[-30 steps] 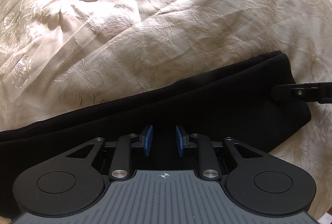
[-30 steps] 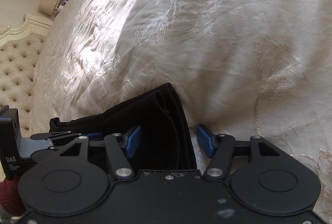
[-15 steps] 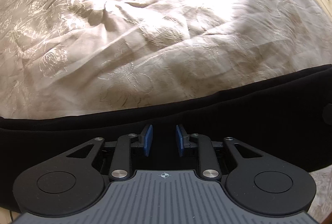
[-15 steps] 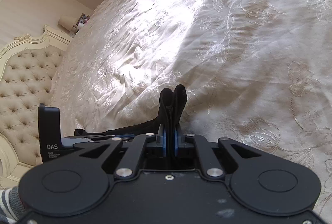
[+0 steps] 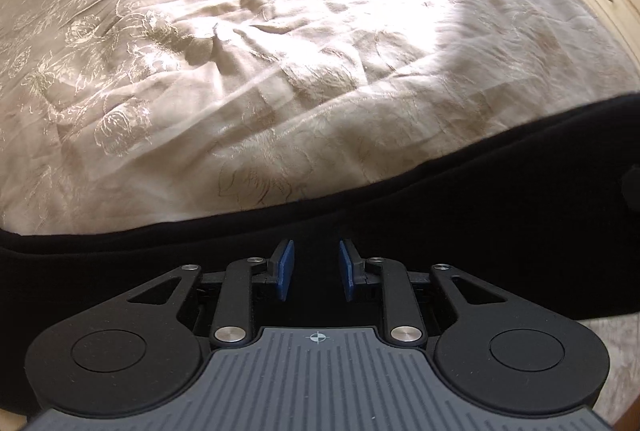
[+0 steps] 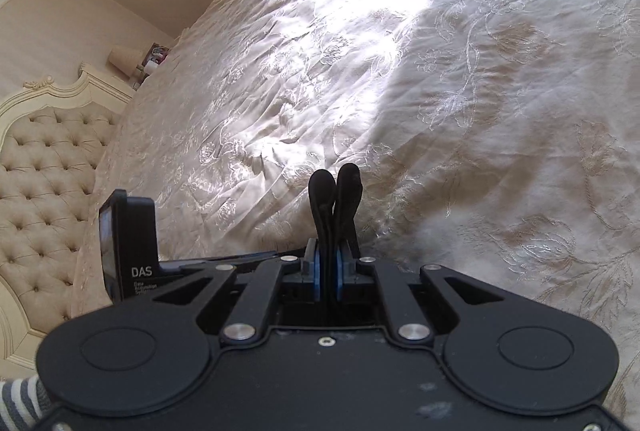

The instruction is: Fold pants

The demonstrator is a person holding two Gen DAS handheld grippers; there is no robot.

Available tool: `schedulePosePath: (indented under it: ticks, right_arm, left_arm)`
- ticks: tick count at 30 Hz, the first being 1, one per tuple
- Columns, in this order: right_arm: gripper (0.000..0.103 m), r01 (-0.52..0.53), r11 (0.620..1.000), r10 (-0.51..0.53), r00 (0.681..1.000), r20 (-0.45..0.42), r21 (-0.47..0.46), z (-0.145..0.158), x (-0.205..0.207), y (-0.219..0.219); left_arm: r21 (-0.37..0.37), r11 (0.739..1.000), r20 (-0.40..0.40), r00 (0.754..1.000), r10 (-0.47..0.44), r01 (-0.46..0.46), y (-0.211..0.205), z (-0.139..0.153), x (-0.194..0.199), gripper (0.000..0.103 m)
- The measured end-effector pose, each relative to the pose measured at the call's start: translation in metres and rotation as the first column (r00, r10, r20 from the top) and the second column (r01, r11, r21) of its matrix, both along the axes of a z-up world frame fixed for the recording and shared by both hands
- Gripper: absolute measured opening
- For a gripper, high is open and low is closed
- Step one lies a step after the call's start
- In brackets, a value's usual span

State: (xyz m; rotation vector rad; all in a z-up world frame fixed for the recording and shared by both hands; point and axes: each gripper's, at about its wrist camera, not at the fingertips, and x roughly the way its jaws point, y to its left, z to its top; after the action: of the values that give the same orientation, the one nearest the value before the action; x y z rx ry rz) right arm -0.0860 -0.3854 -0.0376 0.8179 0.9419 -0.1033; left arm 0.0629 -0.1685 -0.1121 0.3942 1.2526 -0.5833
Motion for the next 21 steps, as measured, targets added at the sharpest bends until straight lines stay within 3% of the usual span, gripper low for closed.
schedulePosePath:
  ticks: [4, 6, 12, 17, 21]
  right_arm:
    - [0.009, 0.024, 1.0, -0.024, 1.0, 0.0, -0.016, 0.012, 0.0, 0.014]
    - [0.009, 0.028, 0.999, -0.028, 1.0, 0.001, -0.025, 0.02, 0.0, 0.024]
    - [0.009, 0.015, 0.998, -0.015, 1.0, 0.009, -0.065, 0.039, 0.013, 0.066]
    - [0.009, -0.025, 0.997, 0.027, 0.999, 0.031, -0.073, 0.045, 0.033, 0.118]
    - [0.009, -0.081, 0.996, 0.082, 0.996, 0.022, -0.05, 0.028, 0.055, 0.169]
  left_arm:
    - [0.057, 0.992, -0.045, 0.993, -0.108, 0.111, 0.006, -0.022, -0.022, 0.024]
    - [0.05, 0.99, -0.039, 0.99, -0.132, 0.134, 0.013, -0.028, -0.025, 0.024]
    - [-0.041, 0.998, -0.025, 0.999, 0.037, -0.038, 0.064, 0.002, 0.005, 0.024]
    - [-0.037, 0.986, -0.011, 0.986, 0.165, -0.165, 0.133, 0.017, 0.031, 0.024]
    - [-0.018, 0.967, -0.015, 0.967, 0.256, -0.256, 0.187, 0.021, 0.042, 0.024]
